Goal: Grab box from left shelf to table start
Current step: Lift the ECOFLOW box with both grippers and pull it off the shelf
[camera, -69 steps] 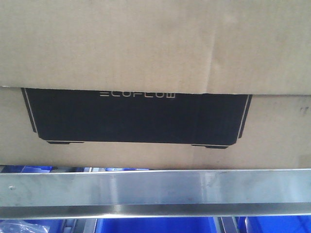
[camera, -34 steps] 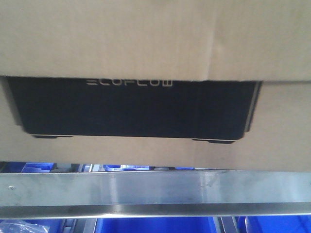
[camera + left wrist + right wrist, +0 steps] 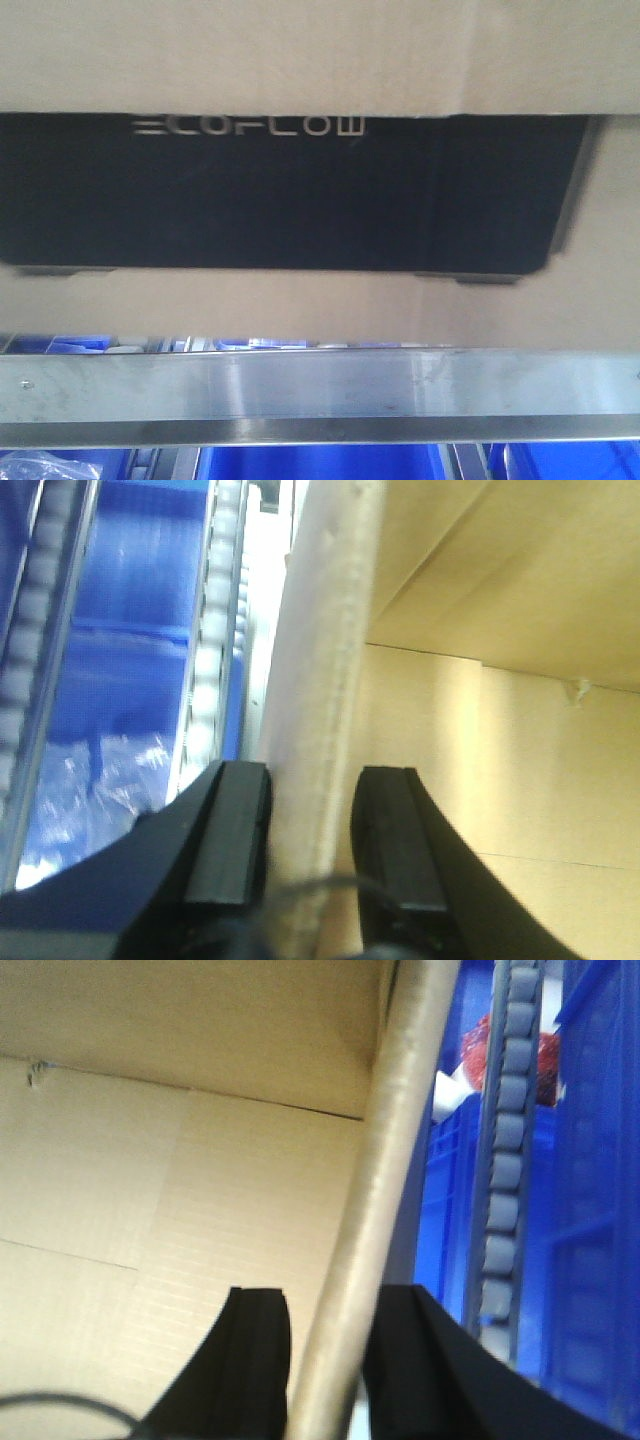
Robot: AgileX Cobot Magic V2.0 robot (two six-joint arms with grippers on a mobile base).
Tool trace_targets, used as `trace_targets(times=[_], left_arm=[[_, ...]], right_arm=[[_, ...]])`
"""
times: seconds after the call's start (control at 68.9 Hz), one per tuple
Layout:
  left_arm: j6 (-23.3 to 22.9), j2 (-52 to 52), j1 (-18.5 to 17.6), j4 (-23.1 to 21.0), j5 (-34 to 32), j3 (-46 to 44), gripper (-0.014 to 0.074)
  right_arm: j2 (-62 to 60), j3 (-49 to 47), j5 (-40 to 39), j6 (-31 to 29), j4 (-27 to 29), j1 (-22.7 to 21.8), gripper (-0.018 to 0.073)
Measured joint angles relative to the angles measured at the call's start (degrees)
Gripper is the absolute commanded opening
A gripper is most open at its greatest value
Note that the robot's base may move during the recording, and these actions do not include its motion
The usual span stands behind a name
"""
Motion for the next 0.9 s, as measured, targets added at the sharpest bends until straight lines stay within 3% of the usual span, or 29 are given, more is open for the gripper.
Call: trace_targets(times=[0.377, 0.899], left_arm=[[-1.1, -13.9, -0.2, 0.0, -2.2, 16.4, -0.0097], [-1.1, -27.5, -0.2, -1.6, -7.9, 17.4, -0.0097]], right_arm=[[-13.2, 14.9, -0.6, 1.0, 1.2, 3.6, 0.0056], [-29.0, 16.0, -3.3, 1.1, 3.2, 3.8, 0.0056]])
